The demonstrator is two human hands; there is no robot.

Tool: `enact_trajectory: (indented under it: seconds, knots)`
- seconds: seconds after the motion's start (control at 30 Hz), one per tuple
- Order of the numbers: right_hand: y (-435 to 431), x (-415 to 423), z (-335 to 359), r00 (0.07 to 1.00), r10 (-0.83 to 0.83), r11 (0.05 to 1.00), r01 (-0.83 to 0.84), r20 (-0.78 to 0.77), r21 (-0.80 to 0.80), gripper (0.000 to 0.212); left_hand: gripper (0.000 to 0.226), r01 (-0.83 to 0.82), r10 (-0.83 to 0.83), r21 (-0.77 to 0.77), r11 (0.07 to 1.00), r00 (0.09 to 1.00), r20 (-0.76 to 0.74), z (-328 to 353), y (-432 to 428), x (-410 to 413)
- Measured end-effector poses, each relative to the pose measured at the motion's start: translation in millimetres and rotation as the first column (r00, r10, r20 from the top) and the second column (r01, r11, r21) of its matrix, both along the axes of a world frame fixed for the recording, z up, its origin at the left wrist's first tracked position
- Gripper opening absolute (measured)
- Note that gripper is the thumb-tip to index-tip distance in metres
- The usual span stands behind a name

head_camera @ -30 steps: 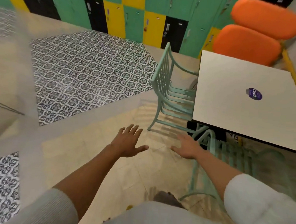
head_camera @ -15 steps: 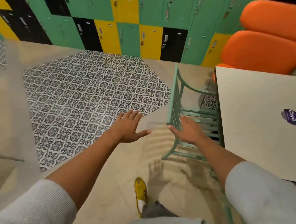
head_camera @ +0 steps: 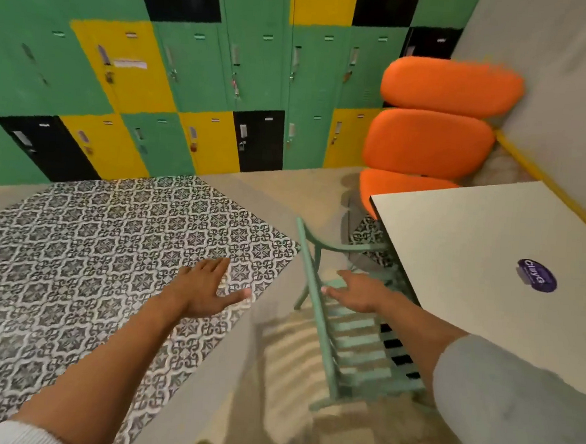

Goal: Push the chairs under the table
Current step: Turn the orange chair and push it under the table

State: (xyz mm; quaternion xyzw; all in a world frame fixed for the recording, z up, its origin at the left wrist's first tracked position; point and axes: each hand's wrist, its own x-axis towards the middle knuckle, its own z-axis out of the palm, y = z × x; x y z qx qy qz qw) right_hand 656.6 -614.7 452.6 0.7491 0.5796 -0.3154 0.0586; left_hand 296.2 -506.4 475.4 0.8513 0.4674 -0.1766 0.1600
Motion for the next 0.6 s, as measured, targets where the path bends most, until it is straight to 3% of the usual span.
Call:
enact_trajectory:
  seconds: [0.2, 0.4, 0.5, 0.6]
  knots:
    - [123.5, 8.9, 6.7, 0.99, -0.137, 0.986, 0.135, 0.024, 0.094, 0.09, 0.118, 0.119, -0.119, -0.018, 0.993, 0.993, 0.03, -2.5, 161.6, 39.3]
    - [257.9, 15.7, 0.9, 0.964, -0.256, 0.966, 0.254, 0.076, 0.04, 0.098, 0.113, 0.316, -0.319, 0.041, 0.948, 0.942, 0.105, 5.9, 335.1, 103.9]
    - [305.4, 29.1, 11.0, 0.93, -0.365, 0.928, 0.36, 0.037, 0.091, 0.1, 0.112, 0.425, -0.428, 0.055, 0.904, 0.9, 0.081, 12.9, 416.8, 146.3]
    - [337.2, 56.1, 24.6, 0.869, -0.495, 0.855, 0.483, 0.02, 0.19, 0.089, 0.115, 0.529, -0.535, 0.085, 0.844, 0.84, 0.09, 24.9, 477.5, 200.2]
